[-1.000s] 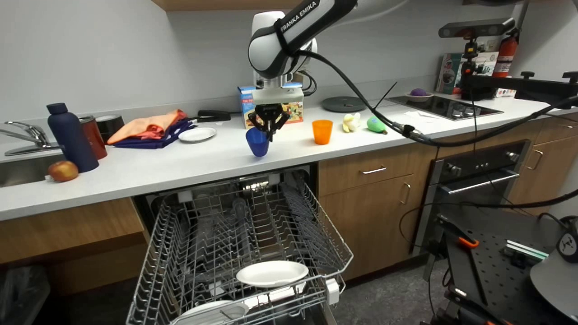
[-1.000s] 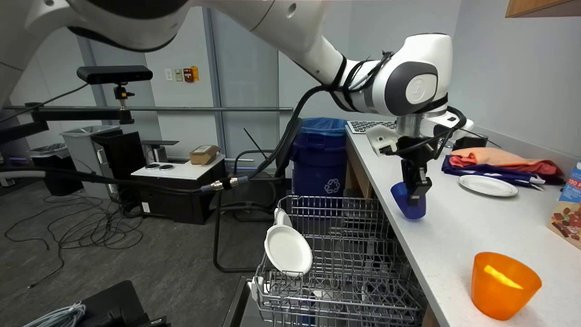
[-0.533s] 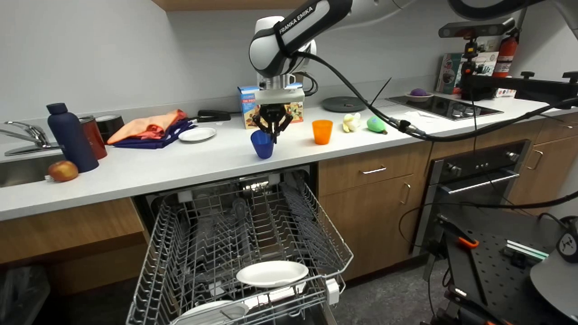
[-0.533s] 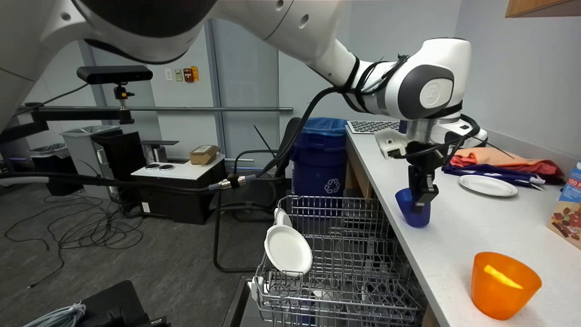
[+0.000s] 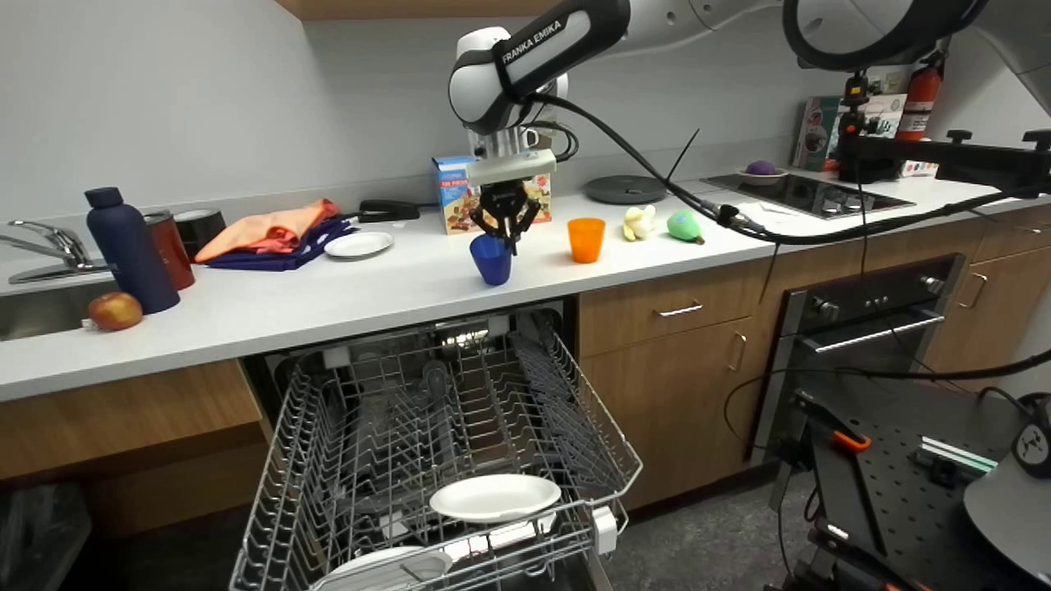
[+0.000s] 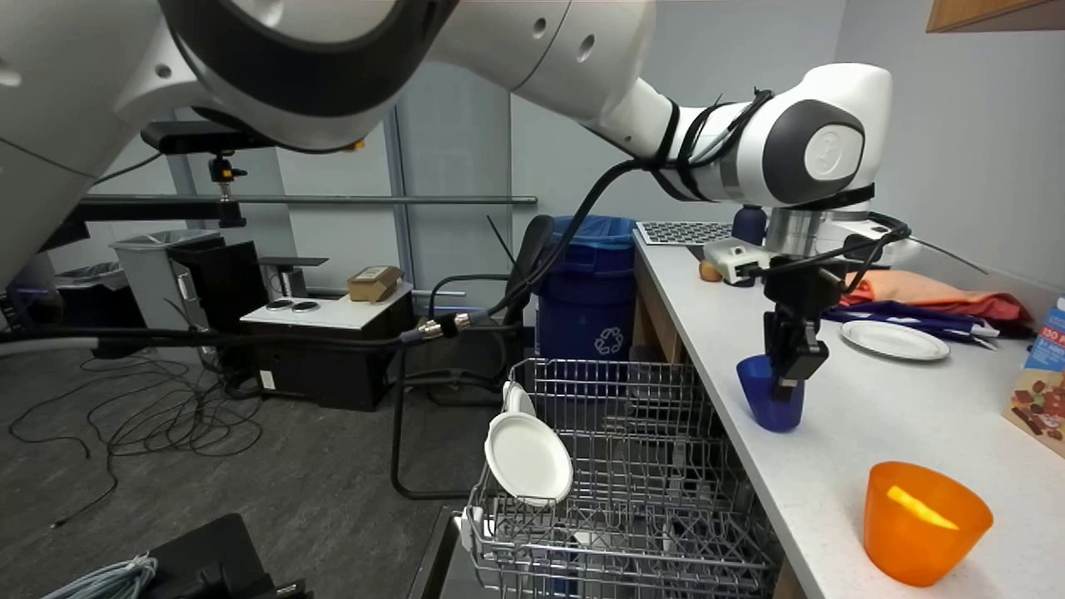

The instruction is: Remove the blue cup out of the dishwasher

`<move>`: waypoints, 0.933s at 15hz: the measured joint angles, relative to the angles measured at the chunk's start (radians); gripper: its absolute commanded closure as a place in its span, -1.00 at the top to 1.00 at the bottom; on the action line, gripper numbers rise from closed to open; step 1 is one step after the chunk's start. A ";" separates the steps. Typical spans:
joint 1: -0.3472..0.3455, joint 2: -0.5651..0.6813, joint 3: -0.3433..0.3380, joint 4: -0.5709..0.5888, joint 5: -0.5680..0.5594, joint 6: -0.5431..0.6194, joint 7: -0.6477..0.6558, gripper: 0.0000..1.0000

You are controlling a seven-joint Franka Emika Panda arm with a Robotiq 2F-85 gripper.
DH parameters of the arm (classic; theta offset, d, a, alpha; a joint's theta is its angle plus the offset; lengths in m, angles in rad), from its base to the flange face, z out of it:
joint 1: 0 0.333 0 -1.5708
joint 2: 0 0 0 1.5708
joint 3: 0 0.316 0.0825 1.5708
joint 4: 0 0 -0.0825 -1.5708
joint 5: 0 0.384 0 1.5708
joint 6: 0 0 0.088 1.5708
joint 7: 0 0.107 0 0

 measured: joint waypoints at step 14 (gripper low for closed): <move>-0.034 0.121 -0.003 0.113 -0.053 -0.043 -0.004 1.00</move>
